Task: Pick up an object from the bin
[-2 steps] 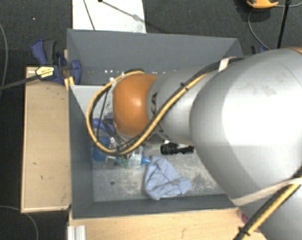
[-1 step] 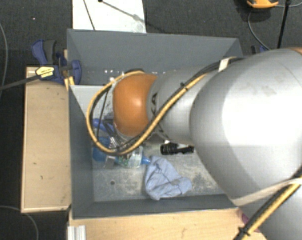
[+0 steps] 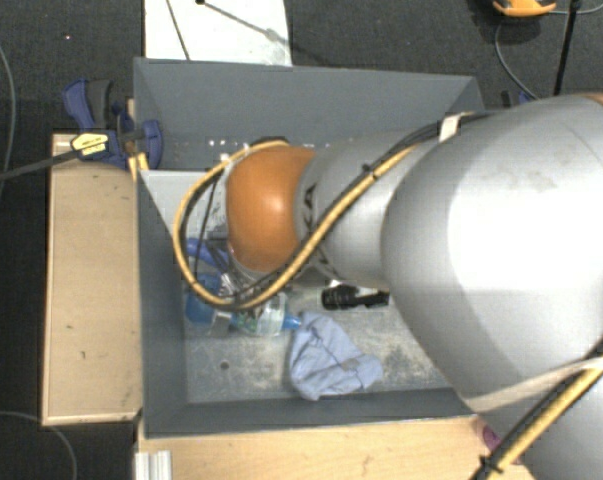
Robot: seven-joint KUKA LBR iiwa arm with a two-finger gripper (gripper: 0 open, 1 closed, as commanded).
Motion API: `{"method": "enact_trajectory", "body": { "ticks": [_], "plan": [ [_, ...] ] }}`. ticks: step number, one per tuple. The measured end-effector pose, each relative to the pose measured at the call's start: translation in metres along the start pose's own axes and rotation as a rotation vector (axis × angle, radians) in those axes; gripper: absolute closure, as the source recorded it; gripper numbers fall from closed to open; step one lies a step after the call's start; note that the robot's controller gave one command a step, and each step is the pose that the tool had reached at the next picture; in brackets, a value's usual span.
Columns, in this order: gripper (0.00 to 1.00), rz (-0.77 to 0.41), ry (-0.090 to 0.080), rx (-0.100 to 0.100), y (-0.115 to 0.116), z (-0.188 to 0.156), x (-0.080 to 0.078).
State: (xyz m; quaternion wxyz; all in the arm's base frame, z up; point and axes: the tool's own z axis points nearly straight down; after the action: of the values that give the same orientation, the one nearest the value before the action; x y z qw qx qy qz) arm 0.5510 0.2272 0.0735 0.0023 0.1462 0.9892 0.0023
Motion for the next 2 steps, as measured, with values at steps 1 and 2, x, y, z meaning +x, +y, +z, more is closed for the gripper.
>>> {"method": "enact_trajectory", "body": {
  "ticks": [1,2],
  "plan": [
    [1.0,0.001,0.001,0.0,-0.0002,-0.0149,0.0002],
    [1.0,0.001,-0.003,-0.003,0.0008,-0.0249,-0.001]
  ]
}}
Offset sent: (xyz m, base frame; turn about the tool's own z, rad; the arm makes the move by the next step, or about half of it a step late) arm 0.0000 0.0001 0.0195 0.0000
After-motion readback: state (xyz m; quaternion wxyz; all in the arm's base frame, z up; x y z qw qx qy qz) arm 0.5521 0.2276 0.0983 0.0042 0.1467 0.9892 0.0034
